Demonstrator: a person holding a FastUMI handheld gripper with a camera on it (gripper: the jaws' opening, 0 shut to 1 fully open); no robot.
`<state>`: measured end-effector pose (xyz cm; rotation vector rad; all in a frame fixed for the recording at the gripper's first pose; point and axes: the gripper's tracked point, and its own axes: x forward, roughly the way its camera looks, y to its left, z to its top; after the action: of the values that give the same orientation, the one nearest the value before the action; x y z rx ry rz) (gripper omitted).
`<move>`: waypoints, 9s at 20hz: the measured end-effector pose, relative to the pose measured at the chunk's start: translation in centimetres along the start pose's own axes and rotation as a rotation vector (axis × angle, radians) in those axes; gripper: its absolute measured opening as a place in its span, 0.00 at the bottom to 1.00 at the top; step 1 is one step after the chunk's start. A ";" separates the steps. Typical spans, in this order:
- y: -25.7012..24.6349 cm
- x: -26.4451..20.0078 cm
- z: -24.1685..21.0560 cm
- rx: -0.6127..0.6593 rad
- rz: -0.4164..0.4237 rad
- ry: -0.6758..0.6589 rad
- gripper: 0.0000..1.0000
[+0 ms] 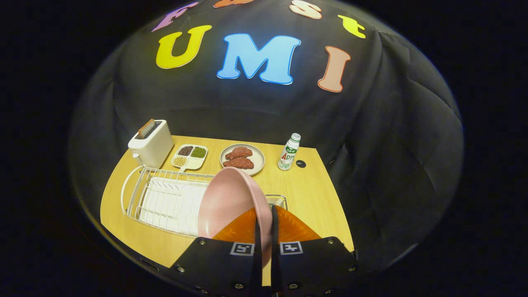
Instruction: Take the plate from the dish rack, then take the spoon from the basket and place it into the plate.
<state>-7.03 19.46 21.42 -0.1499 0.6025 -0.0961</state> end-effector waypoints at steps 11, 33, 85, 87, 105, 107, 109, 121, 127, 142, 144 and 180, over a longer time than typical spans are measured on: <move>-2.3 -0.3 -10.6 0.043 0.151 0.162 0.08; 4.0 7.4 -20.7 0.095 0.358 0.318 0.11; -5.6 16.0 -10.3 0.146 0.279 -0.614 0.25; -5.3 16.5 -9.5 0.143 0.283 -0.627 0.25; -3.7 16.6 -5.8 0.172 0.284 -0.560 0.05; -4.0 16.8 -5.3 0.168 0.281 -0.545 0.05; -4.2 16.8 -4.8 0.150 0.267 -0.536 0.05; -5.0 14.0 0.5 0.080 0.265 -0.535 0.05; -5.6 10.5 4.5 0.036 0.259 -0.571 0.05; -6.1 -1.6 3.5 0.049 0.244 -0.610 0.05; -5.9 -2.4 2.5 0.041 0.242 -0.606 0.05; 12.9 2.3 -10.7 -0.083 0.556 -0.383 0.05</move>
<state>-10.65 30.63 9.27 -0.0733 0.2490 0.4872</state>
